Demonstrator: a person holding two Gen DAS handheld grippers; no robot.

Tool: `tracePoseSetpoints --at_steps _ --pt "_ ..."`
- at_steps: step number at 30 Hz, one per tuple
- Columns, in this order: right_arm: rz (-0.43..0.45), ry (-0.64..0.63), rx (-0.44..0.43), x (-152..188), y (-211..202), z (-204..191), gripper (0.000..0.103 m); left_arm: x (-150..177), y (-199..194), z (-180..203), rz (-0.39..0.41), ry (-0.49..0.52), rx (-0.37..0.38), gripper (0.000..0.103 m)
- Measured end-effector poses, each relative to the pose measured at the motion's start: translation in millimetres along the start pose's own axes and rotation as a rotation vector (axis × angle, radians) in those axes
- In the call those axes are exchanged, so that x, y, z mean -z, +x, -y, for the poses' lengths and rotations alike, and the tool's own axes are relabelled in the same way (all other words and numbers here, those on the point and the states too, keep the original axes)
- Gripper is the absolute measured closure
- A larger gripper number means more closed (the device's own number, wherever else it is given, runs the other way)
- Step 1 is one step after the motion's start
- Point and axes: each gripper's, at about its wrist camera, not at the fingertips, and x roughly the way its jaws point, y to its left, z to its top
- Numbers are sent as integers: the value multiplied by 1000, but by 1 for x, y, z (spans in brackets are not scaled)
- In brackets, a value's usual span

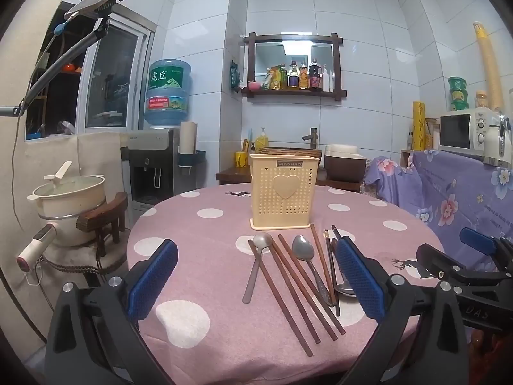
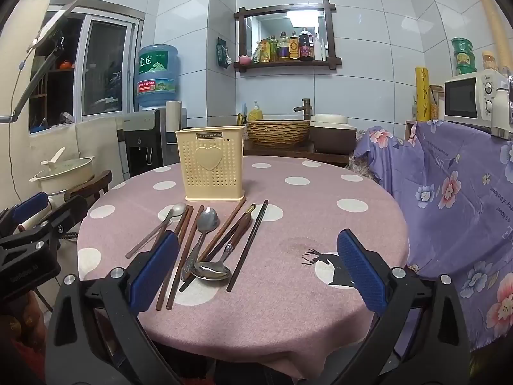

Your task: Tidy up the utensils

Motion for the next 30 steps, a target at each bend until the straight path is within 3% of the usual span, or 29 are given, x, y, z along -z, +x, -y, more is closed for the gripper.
tracePoseSetpoints --at_steps 30 --pt "-4 0 -2 1 2 2 5 0 0 1 -7 11 -4 5"
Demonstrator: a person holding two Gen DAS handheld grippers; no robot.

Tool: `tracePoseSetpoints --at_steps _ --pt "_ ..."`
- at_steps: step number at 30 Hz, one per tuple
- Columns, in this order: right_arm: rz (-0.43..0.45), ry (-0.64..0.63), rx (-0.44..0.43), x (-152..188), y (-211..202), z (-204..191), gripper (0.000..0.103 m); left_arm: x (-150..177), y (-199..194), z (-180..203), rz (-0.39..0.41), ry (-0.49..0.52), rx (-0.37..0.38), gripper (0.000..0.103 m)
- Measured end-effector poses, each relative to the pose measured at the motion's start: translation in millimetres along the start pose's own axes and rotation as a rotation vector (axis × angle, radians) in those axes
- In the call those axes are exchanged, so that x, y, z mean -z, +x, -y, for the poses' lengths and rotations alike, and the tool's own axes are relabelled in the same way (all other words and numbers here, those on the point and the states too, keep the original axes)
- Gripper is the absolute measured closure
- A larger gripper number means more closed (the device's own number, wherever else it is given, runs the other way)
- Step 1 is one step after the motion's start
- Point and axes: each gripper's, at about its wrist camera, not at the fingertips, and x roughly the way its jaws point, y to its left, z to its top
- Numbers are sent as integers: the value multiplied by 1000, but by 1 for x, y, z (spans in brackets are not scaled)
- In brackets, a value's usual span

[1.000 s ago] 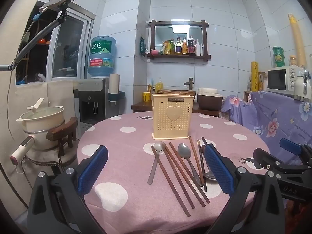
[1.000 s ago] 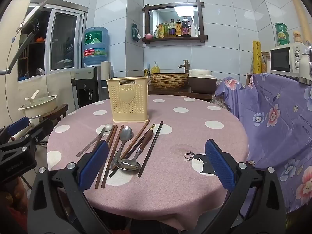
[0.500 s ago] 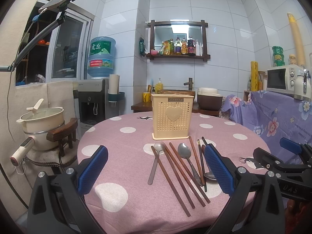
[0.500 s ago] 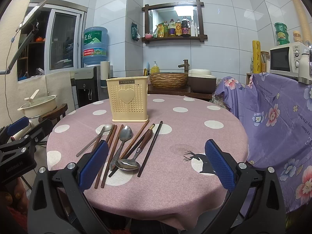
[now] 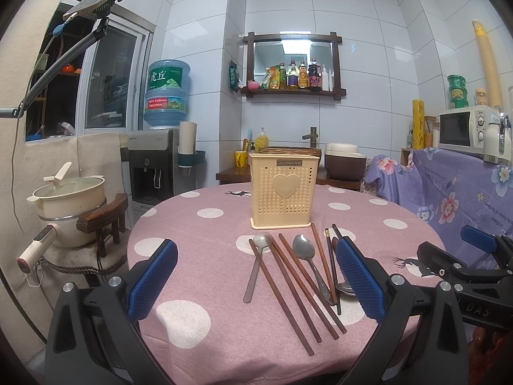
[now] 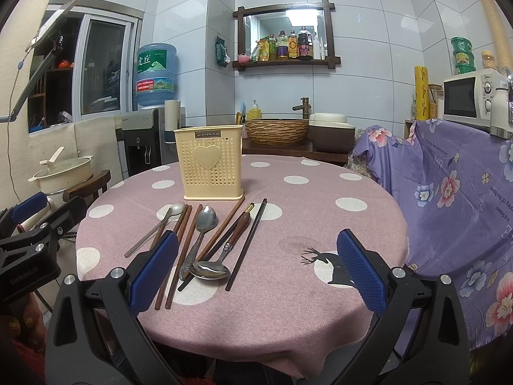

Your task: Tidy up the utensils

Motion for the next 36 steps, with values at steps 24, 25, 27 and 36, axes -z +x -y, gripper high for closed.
tracePoseSetpoints --at_steps 24,25,27,36 --pt "-3 1 1 1 -1 0 5 2 2 0 -3 3 2 5" --pt "-3 1 1 1 -1 0 5 2 2 0 -3 4 2 5" --pt "-4 1 0 0 0 0 5 2 2 0 -4 3 2 5" --pt "-7 1 -1 4 3 2 5 2 2 -4 -6 2 3 5"
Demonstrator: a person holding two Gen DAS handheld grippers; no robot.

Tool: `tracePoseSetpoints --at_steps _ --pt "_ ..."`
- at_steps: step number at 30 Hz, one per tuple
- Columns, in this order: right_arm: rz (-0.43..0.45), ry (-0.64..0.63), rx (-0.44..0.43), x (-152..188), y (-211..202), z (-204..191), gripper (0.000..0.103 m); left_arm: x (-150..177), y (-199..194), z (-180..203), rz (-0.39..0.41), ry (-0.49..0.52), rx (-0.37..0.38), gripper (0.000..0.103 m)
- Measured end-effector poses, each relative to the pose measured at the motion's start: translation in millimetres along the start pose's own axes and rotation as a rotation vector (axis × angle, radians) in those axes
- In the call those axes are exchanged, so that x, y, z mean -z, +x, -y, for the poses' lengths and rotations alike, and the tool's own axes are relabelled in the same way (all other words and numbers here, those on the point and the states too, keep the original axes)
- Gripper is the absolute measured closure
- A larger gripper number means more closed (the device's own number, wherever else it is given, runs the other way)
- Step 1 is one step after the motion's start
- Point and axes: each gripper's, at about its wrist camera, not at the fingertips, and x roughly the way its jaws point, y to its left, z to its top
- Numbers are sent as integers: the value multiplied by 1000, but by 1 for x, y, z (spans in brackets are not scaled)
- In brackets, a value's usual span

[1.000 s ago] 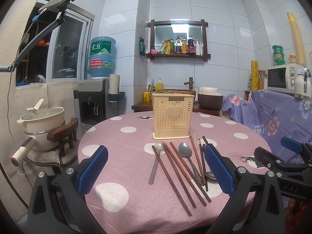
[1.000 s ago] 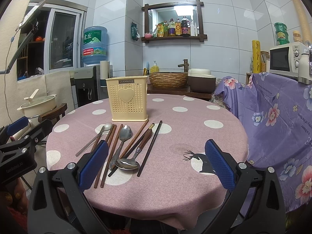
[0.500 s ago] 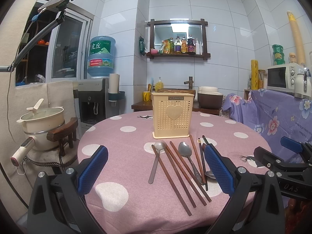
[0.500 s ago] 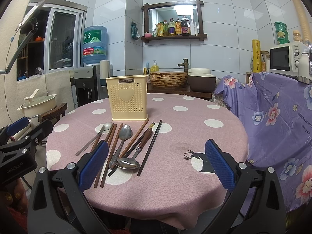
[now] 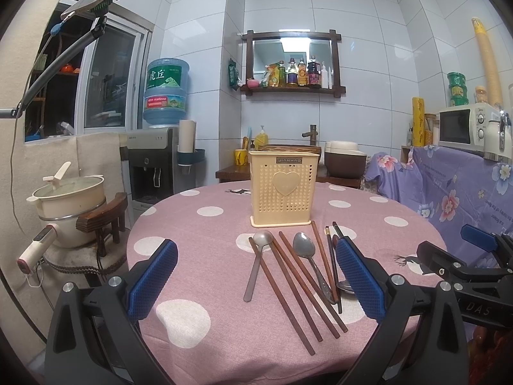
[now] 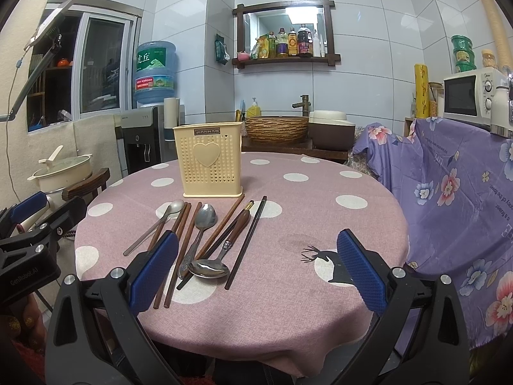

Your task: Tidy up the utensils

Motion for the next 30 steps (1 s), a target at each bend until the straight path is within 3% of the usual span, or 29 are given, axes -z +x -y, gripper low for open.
tracePoseSetpoints --at_steps 16,30 --pt "-51 -11 2 5 23 5 5 2 18 0 -26 54 -24 5" --pt "-214 -31 -8 -11 73 18 5 -12 76 -23 -206 186 22 5"
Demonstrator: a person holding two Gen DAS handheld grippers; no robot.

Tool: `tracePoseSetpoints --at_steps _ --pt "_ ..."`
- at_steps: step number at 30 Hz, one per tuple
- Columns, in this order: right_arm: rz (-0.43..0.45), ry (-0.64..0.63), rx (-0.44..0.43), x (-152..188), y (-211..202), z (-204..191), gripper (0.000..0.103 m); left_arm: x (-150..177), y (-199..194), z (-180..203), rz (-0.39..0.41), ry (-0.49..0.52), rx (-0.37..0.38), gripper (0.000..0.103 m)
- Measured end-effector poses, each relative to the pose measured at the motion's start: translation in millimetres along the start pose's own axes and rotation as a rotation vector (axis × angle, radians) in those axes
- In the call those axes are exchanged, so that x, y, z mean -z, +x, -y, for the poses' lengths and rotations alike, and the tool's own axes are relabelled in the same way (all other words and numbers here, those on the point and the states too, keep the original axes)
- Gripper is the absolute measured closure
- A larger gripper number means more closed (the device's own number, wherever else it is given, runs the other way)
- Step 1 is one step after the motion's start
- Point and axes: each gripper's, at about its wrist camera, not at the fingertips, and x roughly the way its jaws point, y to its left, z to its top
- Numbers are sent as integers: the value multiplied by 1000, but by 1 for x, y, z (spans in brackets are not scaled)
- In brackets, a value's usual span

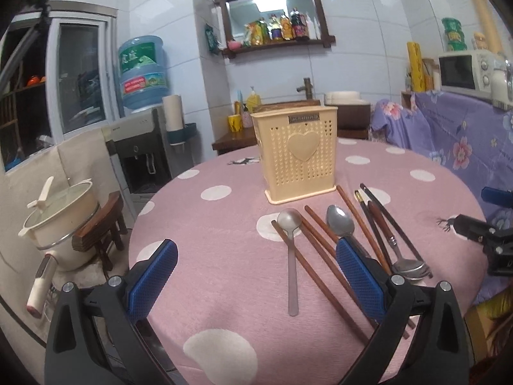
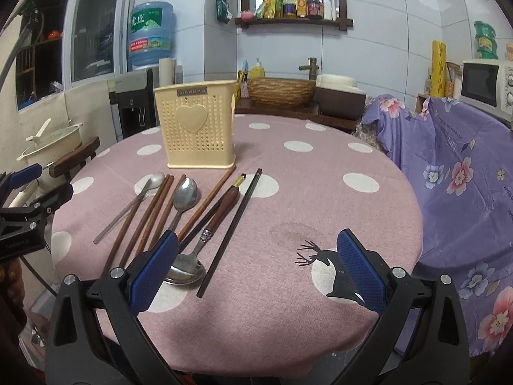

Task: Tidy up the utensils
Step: 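Move the right tool to the black chopstick while the left tool reaches the silver spoon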

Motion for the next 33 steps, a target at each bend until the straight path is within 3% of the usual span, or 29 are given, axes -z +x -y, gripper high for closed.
tracePoseSetpoints --at_steps 4,7,14,22,24,33 --pt "-70 12 6 -5 19 7 5 -2 20 0 -74 41 57 6" --pt "-113 28 -10 -8 31 11 5 -4 32 2 -112 51 81 12" --pt "-152 53 -56 -23 50 13 6 -18 72 -4 -250 -15 158 26" --pt "-230 50 -112 -42 82 9 27 -24 97 -7 -321 -61 186 35" --pt "-257 56 -131 -45 93 7 38 -26 102 -8 -325 -65 193 36" --pt "-312 74 -125 -69 133 5 62 -34 114 -6 -338 -80 207 45"
